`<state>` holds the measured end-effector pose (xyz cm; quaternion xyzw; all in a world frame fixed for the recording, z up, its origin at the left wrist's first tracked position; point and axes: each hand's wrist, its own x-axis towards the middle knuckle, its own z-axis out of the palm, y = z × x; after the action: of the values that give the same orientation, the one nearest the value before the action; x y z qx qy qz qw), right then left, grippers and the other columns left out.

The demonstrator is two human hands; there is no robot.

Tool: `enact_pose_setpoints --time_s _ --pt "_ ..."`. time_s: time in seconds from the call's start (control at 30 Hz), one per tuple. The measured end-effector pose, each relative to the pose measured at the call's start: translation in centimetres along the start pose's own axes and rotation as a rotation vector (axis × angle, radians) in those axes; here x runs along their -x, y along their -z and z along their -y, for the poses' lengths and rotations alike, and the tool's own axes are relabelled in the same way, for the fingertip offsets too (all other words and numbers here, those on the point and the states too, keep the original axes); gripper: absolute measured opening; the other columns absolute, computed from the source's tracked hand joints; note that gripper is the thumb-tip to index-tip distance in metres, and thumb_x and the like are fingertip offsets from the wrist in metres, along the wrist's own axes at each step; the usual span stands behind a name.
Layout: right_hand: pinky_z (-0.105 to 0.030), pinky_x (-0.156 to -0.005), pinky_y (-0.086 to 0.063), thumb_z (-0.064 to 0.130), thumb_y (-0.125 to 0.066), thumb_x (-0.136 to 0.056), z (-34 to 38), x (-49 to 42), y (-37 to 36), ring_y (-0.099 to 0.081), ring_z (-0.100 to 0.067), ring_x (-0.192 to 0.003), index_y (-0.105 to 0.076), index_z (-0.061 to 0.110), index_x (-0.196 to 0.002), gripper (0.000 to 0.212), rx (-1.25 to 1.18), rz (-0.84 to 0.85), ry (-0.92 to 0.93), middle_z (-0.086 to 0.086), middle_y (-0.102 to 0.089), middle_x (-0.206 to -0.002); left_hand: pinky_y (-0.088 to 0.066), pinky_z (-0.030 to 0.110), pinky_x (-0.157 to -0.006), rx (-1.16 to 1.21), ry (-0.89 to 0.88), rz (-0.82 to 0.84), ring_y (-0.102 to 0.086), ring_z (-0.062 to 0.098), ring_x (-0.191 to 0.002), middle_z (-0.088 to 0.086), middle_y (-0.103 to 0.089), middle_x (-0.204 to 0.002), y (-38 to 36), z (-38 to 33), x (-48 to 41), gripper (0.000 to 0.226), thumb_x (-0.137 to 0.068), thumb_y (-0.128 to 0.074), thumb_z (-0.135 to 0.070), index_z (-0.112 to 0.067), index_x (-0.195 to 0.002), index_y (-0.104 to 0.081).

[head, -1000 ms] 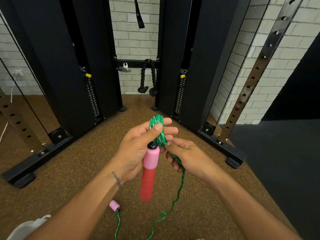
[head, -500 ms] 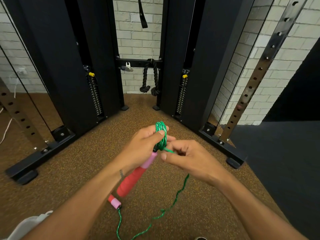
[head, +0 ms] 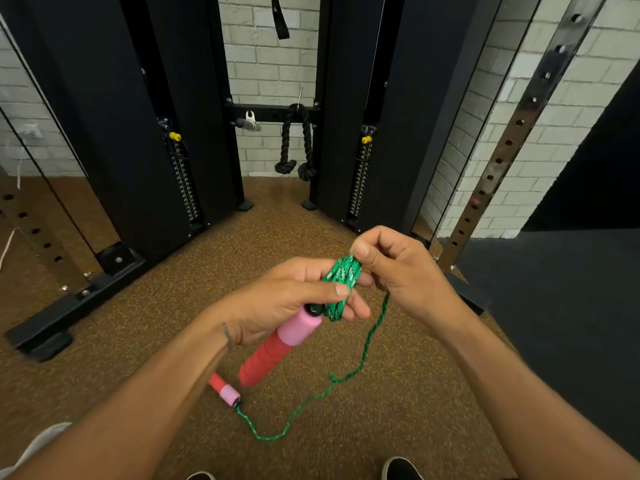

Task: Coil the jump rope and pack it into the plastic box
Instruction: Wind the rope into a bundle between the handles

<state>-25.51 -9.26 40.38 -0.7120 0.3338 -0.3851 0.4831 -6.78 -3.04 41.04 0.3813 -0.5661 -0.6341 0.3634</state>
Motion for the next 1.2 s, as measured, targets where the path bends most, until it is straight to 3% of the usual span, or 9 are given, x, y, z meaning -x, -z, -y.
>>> enact_pose_setpoints --time_s 0.07,0.2,0.33,0.53,0.63,0.77,0.9,1.07,1.2 --pt "-0.014 -0.054 -0.036 0.039 -0.059 -0.091 -0.1 0.1 -0.1 -0.048 -0.001 -0.056 -0.067 0.021 -0.084 0.021 -0.052 -0.016 -0.048 0.011 -0.06 -0.064 -0.052 0.025 -0.087 -0.007 -0.023 0.018 -0.067 0.017 -0.092 0.012 -0.074 -0.103 0.0 0.1 0.0 0.039 -0.092 -0.056 -0.013 -0.001 -0.129 -0.058" --pt "-0.037 -0.066 -0.036 0.047 -0.055 -0.091 -0.7 0.6 -0.6 -0.044 -0.023 -0.075 -0.068 0.025 -0.084 0.026 -0.092 0.0 -0.103 -0.01 -0.059 -0.079 -0.052 0.022 -0.084 0.024 -0.054 0.028 -0.068 0.014 -0.091 0.01 -0.075 -0.103 -0.6 0.3 0.2 0.038 -0.093 -0.055 -0.013 -0.001 -0.13 -0.058" --pt "-0.044 -0.074 -0.035 0.017 -0.052 -0.101 -1.2 0.8 -1.2 -0.048 -0.027 -0.085 -0.07 0.02 -0.088 0.022 -0.143 0.071 -0.191 -0.015 -0.061 -0.088 -0.052 0.022 -0.083 0.09 -0.119 -0.019 -0.068 0.014 -0.086 0.012 -0.075 -0.1 -0.9 0.2 0.5 0.033 -0.092 -0.055 -0.011 -0.005 -0.123 -0.063" --pt "-0.023 -0.055 -0.037 0.027 -0.055 -0.1 -1.0 1.2 -1.9 -0.045 -0.009 -0.059 -0.072 0.024 -0.103 0.018 -0.166 0.142 -0.296 0.004 -0.056 -0.068 -0.054 0.023 -0.083 0.201 -0.219 -0.138 -0.07 0.012 -0.083 0.01 -0.076 -0.098 -0.8 0.0 0.5 0.032 -0.09 -0.058 -0.012 -0.005 -0.121 -0.064" --pt "-0.023 -0.054 -0.041 0.042 -0.056 -0.092 -0.5 1.6 -2.1 -0.049 -0.006 -0.054 -0.07 0.022 -0.098 0.025 -0.119 0.202 -0.366 0.004 -0.055 -0.068 -0.054 0.026 -0.084 0.138 -0.232 -0.263 -0.07 0.012 -0.091 0.01 -0.076 -0.105 -0.7 -0.1 0.4 0.036 -0.091 -0.058 -0.019 -0.009 -0.125 -0.063" --pt "-0.026 -0.055 -0.042 0.035 -0.052 -0.1 -0.1 1.7 -2.5 -0.052 -0.007 -0.054 -0.069 0.026 -0.086 0.024 -0.065 0.256 -0.394 0.003 -0.058 -0.068 -0.054 0.02 -0.064 0.08 -0.225 -0.32 -0.072 0.01 -0.09 0.01 -0.076 -0.11 -0.9 -0.1 0.2 0.035 -0.093 -0.055 -0.018 -0.01 -0.126 -0.061" --pt "-0.028 -0.056 -0.042 0.032 -0.055 -0.1 0.1 1.7 -2.4 -0.054 -0.008 -0.054 -0.073 0.027 -0.083 0.025 -0.048 0.273 -0.39 0.003 -0.06 -0.068 -0.054 0.023 -0.059 0.043 -0.211 -0.335 -0.072 0.011 -0.091 0.008 -0.075 -0.112 -0.9 0.1 0.1 0.036 -0.093 -0.055 -0.023 -0.011 -0.127 -0.06" --pt "-0.024 -0.056 -0.046 0.029 -0.062 -0.096 1.0 1.8 -1.8 -0.055 -0.011 -0.057 -0.076 0.016 -0.087 0.021 -0.01 0.375 -0.299 0.001 -0.061 -0.066 -0.057 0.03 -0.082 -0.127 -0.174 -0.4 -0.069 0.014 -0.107 0.001 -0.074 -0.116 -0.1 0.4 -0.1 0.032 -0.102 -0.045 -0.023 -0.015 -0.131 -0.059" --pt "-0.023 -0.053 -0.042 0.024 -0.066 -0.093 1.8 2.0 -1.3 -0.05 -0.01 -0.056 -0.074 0.017 -0.081 0.017 -0.01 0.347 -0.186 0.004 -0.058 -0.062 -0.052 0.035 -0.091 -0.257 -0.079 -0.386 -0.07 0.012 -0.099 -0.004 -0.076 -0.101 0.0 0.5 -0.2 0.03 -0.103 -0.045 -0.026 -0.021 -0.124 -0.066"
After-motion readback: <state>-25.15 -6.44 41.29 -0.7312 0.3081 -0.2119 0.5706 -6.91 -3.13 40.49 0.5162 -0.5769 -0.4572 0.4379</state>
